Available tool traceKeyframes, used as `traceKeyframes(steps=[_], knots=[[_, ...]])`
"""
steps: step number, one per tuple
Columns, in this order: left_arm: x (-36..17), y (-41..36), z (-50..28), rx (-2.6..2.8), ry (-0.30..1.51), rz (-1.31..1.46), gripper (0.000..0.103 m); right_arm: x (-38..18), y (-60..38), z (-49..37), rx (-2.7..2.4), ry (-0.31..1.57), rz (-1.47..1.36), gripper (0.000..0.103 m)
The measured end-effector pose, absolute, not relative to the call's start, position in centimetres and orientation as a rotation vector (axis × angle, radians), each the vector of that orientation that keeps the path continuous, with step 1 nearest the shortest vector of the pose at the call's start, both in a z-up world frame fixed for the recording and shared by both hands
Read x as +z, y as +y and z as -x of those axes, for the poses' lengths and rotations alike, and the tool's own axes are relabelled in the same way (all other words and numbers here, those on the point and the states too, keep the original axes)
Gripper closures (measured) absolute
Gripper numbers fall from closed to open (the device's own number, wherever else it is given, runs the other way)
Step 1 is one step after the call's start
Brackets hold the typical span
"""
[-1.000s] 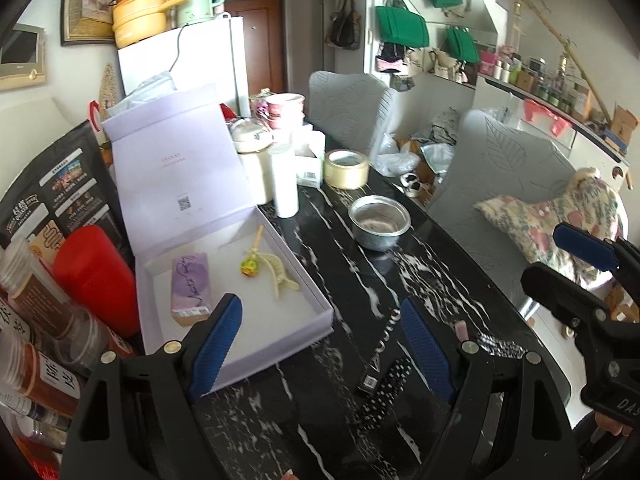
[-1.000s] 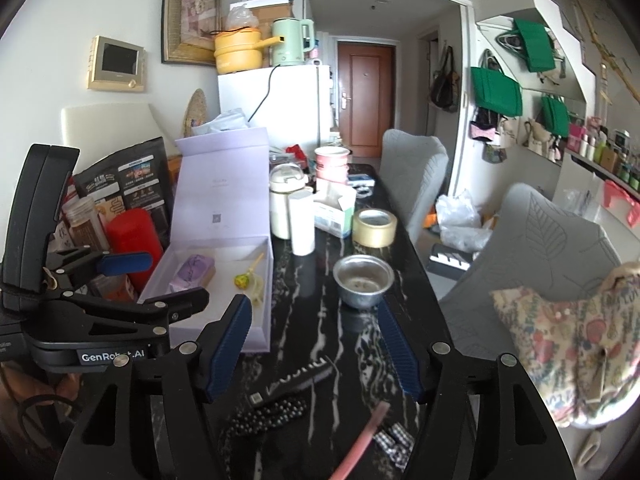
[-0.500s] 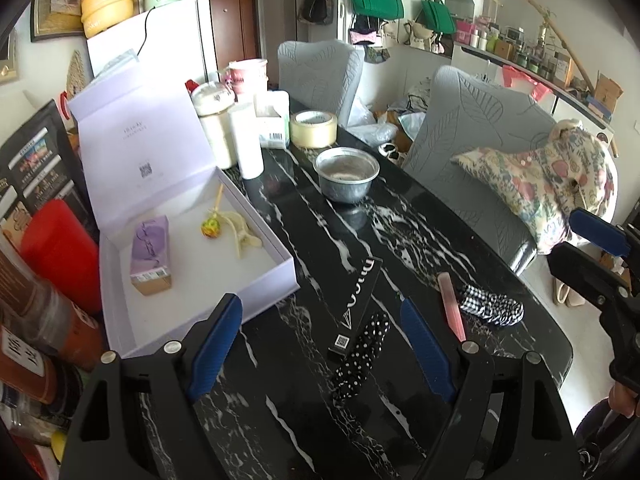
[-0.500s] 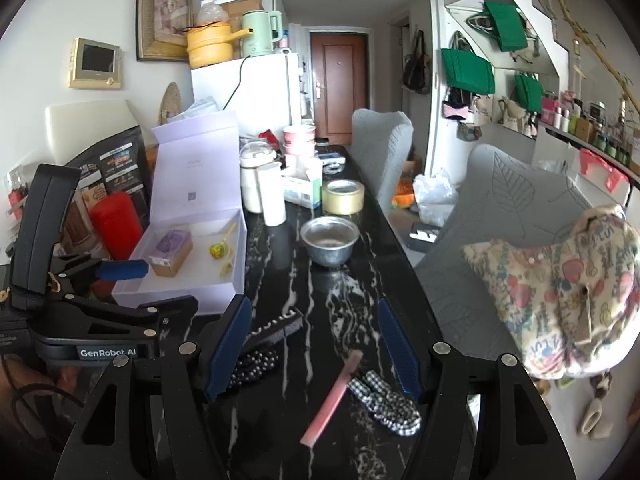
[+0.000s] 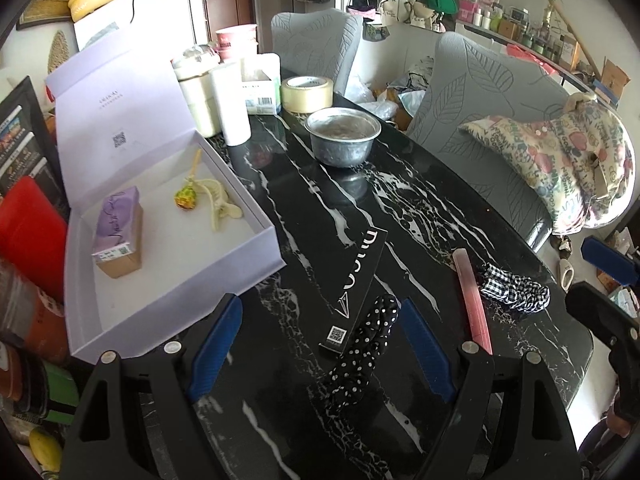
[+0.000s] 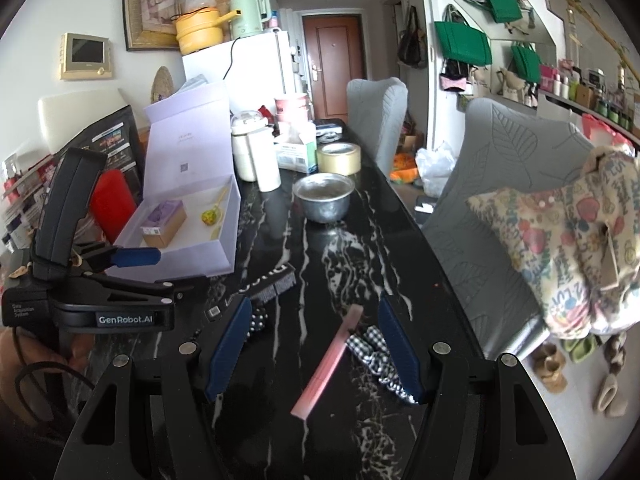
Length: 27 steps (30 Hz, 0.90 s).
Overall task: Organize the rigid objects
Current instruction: 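Withdraw both tools from the white box toward the pink comb and black box, then grasp the black DUSO box with the left tool while the right tool grasps the pink comb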
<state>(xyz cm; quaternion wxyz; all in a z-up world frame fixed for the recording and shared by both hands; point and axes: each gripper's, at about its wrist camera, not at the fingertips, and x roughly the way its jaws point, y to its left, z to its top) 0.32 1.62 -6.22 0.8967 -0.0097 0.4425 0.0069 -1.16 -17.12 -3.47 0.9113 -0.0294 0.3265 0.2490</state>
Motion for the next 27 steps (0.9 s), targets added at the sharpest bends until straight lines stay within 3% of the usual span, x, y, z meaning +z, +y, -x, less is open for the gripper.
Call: traceKeyframes(steps=[11,16,18,23,27], knots=[[-8.3,1.1,-3.1,0.035,0.944,-0.023,0.021,-6.8,-17.8,0.0,0.505,0.743,0.052,0.04],[-9.7,0.7,-4.6,-0.002,1.001,-0.011,0.023,-8.0,-17.5,-0.6,0.534,0.787,0.046,0.052],[-10.2,0.5,-5.1,-0.012,1.017,-0.002,0.027,-8.5,-17.2,-0.7,0.545,0.803,0.051,0.055],[-11.7,0.1,-6.4,0.009,1.08,-0.033,0.05,-10.2,-16.0,-1.0,0.575,0.855,0.057,0.057],[-12.6,0.0,-7.0,-0.004,1.108,-0.036,0.052,-11.0,-15.7,-1.2,0.557,0.871,0.07,0.06]])
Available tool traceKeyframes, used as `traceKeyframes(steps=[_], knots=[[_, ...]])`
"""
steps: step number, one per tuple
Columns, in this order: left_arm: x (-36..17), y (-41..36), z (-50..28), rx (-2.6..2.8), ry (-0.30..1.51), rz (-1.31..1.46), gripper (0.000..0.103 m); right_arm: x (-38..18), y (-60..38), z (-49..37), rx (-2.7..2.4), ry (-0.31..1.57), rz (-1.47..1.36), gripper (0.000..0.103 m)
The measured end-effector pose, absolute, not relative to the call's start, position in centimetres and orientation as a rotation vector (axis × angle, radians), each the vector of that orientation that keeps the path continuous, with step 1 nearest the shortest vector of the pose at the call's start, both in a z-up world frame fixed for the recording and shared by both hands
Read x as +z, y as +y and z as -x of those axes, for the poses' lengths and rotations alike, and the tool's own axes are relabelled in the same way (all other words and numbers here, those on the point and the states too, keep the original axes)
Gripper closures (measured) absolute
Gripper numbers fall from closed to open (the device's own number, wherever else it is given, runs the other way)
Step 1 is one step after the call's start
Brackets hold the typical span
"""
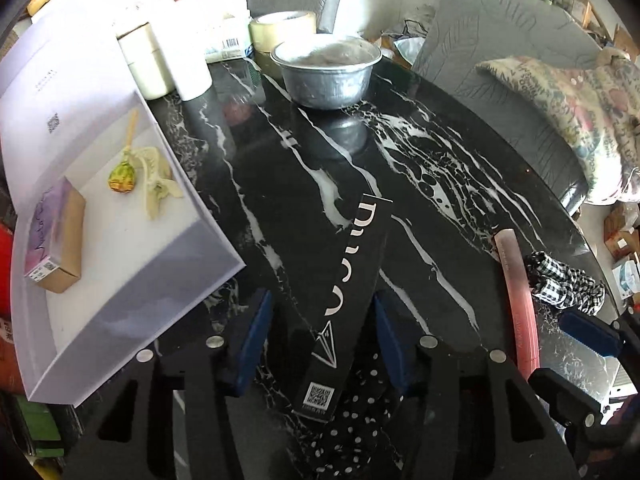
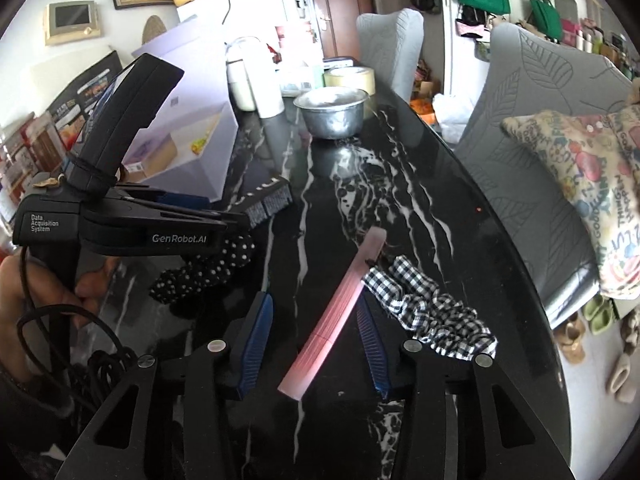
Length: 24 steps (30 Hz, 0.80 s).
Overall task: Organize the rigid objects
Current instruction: 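Grasp the black DUSO box with the left tool while the right tool grasps the pink comb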
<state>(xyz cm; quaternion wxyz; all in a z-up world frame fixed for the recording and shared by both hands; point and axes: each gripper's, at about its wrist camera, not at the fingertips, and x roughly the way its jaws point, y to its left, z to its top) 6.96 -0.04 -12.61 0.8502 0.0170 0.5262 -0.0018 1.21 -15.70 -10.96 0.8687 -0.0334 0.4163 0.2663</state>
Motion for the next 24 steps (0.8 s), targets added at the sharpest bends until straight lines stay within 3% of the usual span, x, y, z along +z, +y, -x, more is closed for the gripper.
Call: traceKeyframes(steps=[6,9,11,13,24], knots=[[-13.1,-0.1,-7.6,-0.027,1.125,-0.001,0.056,-11.8,-15.6,-1.7,0.518,0.895,0.073,0.061],[-13.2,-0.1,-7.7,-0.021,1.114,0.012,0.066,-12.0,-15.7,-2.0,0.512,0.911,0.048,0.066],[-13.1,0.1,-7.5,-0.004,1.101,0.025,0.078,-12.3,-15.7,-2.3,0.508,0.922,0.029,0.07],[-13.0,0.9,-7.2,0.049,1.074,0.073,0.085,-12.6,-15.6,-2.5,0.497,0.936,0.031,0.079],[-11.6,2.4,-4.7,0.093,1.014,0.102,0.085,-12.7,-15.1,-2.5,0.48,0.938,0.056,0.089]])
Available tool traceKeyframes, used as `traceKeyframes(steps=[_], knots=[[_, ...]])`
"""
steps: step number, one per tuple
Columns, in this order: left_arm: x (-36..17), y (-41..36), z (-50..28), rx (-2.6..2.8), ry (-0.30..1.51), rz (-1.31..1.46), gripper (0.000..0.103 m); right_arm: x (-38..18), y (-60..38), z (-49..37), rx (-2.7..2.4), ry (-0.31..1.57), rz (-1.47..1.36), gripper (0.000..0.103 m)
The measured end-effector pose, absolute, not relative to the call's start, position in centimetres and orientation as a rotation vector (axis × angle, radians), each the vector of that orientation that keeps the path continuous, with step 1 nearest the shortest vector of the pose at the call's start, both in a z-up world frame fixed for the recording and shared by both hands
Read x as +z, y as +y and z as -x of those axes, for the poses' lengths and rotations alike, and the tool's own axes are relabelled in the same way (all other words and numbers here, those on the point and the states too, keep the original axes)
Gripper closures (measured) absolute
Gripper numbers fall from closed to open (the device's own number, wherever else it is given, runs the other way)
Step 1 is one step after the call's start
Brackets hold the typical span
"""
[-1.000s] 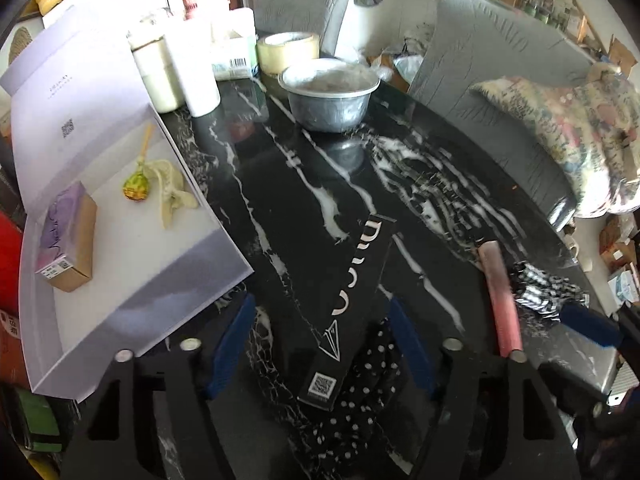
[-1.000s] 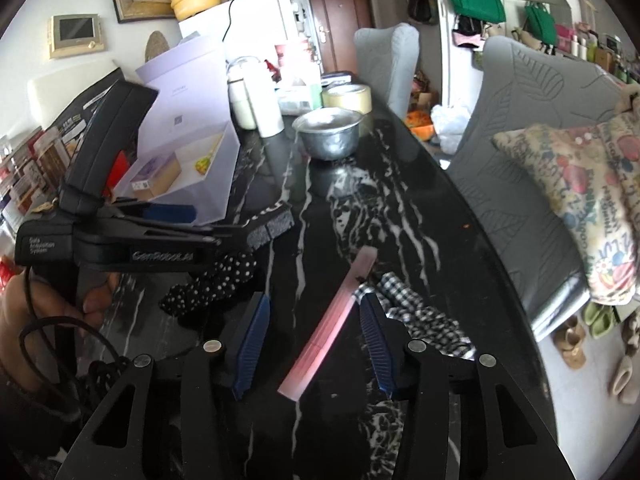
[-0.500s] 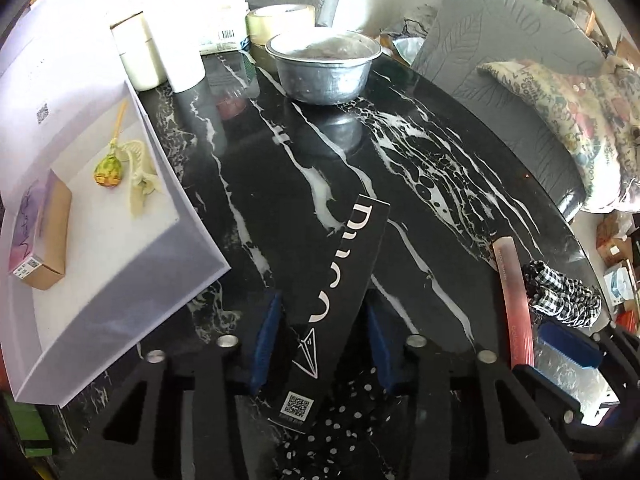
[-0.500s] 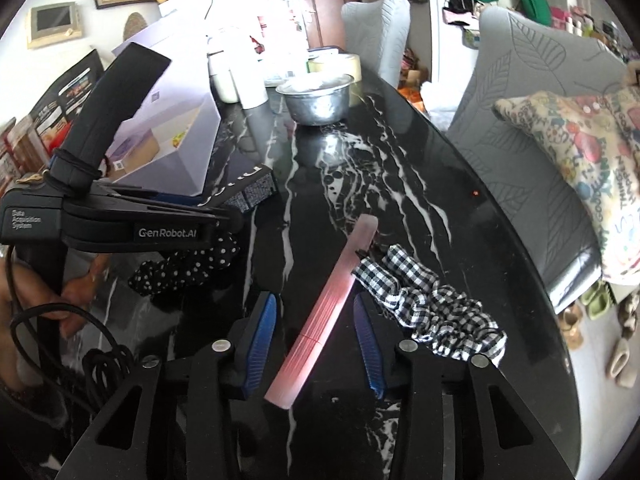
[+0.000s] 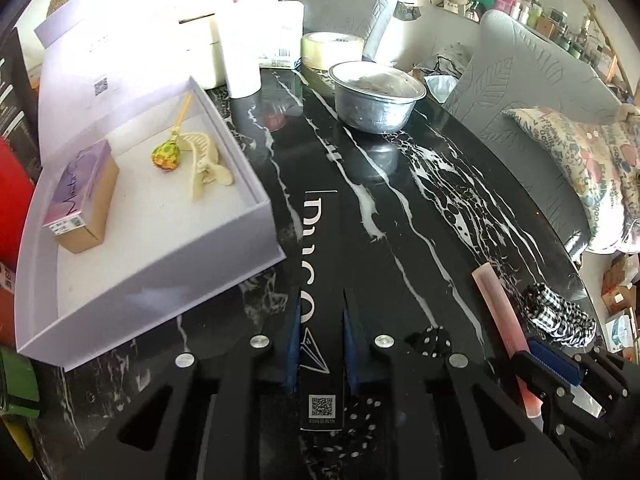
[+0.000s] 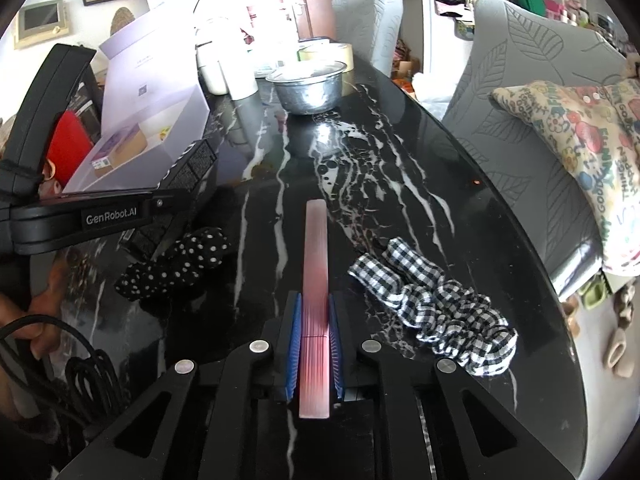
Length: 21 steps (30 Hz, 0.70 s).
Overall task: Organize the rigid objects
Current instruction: 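Grasp the black DUSO box with the left tool while the right tool grasps the pink comb, then lift and carry the black box and pink comb toward the white box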
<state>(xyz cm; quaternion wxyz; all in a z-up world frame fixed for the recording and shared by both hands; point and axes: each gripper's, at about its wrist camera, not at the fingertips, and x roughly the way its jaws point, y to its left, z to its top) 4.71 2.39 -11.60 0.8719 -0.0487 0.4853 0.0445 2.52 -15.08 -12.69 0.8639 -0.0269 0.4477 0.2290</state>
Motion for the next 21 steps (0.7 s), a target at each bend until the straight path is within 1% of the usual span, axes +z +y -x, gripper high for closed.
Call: traceKeyframes(steps=[16,21], knots=[[-10.1,4.9,0.3,0.159,1.004,0.14,0.085,-10.9,-14.0,-1.2,0.526,0.889,0.067,0.09],[-10.2,5.6,1.5,0.179,1.007,0.159,0.085,-11.3,-13.1,-0.9,0.529,0.891,0.097,0.09]])
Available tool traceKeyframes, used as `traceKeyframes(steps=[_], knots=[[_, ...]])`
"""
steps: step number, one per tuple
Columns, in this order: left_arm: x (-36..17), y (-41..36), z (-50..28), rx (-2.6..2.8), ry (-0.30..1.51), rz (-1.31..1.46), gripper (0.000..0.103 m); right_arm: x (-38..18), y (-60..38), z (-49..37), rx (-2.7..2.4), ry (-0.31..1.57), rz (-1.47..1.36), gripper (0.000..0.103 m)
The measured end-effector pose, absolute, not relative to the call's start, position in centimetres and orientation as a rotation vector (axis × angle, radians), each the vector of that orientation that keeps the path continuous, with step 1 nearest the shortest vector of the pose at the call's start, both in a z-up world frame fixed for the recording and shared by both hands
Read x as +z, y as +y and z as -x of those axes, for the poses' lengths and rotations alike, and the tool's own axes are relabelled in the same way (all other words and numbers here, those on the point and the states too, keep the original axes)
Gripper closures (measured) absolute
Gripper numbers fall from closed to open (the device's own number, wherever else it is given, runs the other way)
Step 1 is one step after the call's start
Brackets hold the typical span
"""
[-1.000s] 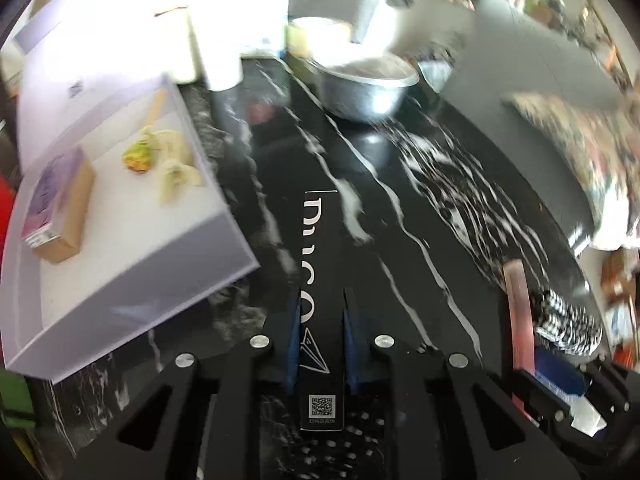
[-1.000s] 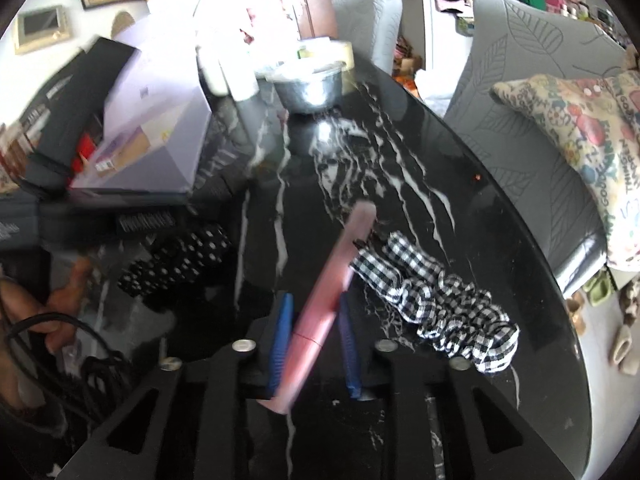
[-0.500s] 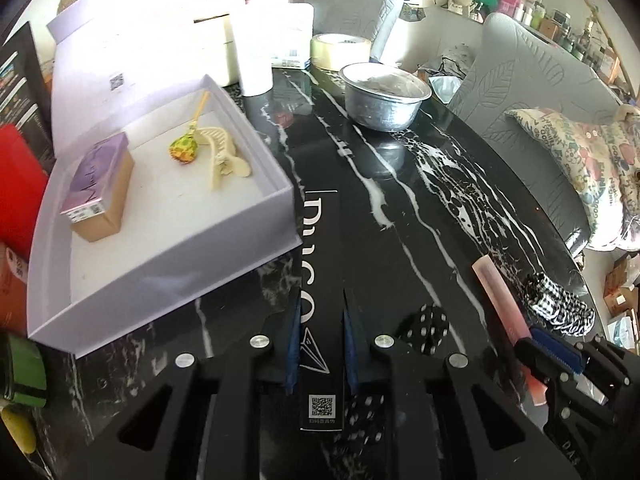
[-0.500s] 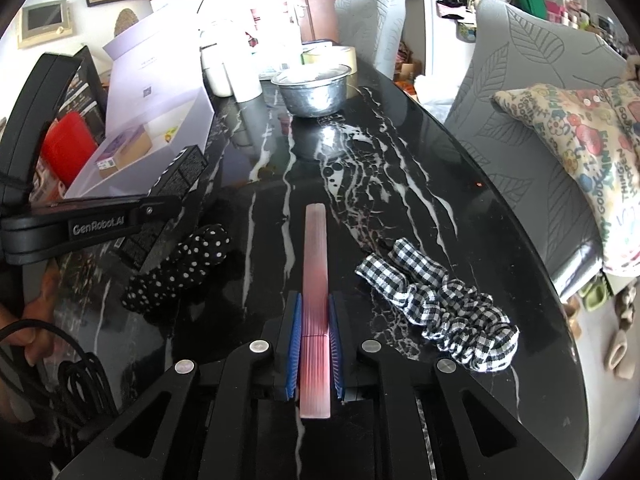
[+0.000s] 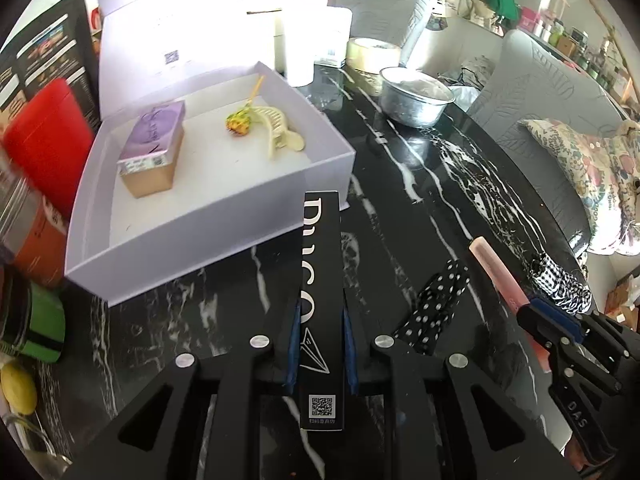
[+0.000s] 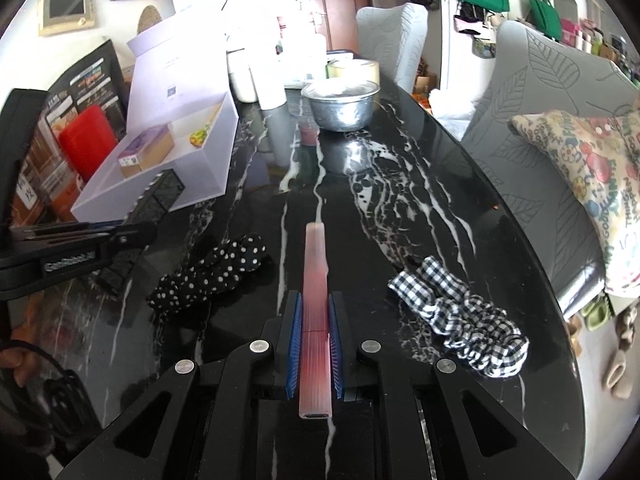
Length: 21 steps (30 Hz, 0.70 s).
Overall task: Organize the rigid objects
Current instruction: 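Lift and carry the black box and pink comb toward the white box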
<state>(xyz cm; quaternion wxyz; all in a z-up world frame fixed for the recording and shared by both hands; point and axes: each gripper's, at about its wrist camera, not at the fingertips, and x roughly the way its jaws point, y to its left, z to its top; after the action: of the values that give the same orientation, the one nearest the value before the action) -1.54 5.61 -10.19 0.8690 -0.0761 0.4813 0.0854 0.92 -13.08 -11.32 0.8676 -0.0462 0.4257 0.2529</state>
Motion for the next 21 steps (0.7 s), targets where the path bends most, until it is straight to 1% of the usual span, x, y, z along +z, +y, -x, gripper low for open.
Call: traceKeyframes(steps=[6,11,13,14,15,16,21], knots=[[-10.4,5.8,2.3,0.181,1.015,0.169,0.085,-12.7,-12.5,-1.0,0.531,0.926,0.105,0.089],[-10.6,6.0,2.7,0.183,1.022,0.189,0.085,-13.0,-12.1,-0.9,0.522,0.911,0.132,0.088],[-10.7,6.2,2.9,0.186,1.024,0.195,0.085,-13.1,-11.7,-0.9,0.517,0.905,0.158,0.084],[-10.8,6.3,3.0,0.187,1.026,0.198,0.085,-13.1,-11.5,-1.0,0.514,0.898,0.169,0.084],[-10.8,6.3,3.1,0.19,1.027,0.2,0.085,-13.1,-11.4,-1.1,0.512,0.892,0.177,0.085],[-10.9,6.4,3.2,0.193,1.028,0.202,0.085,-13.1,-11.3,-1.1,0.508,0.886,0.183,0.09],[-10.8,6.9,3.8,0.208,1.024,0.215,0.085,-13.0,-11.3,-1.4,0.51,0.887,0.167,0.09]])
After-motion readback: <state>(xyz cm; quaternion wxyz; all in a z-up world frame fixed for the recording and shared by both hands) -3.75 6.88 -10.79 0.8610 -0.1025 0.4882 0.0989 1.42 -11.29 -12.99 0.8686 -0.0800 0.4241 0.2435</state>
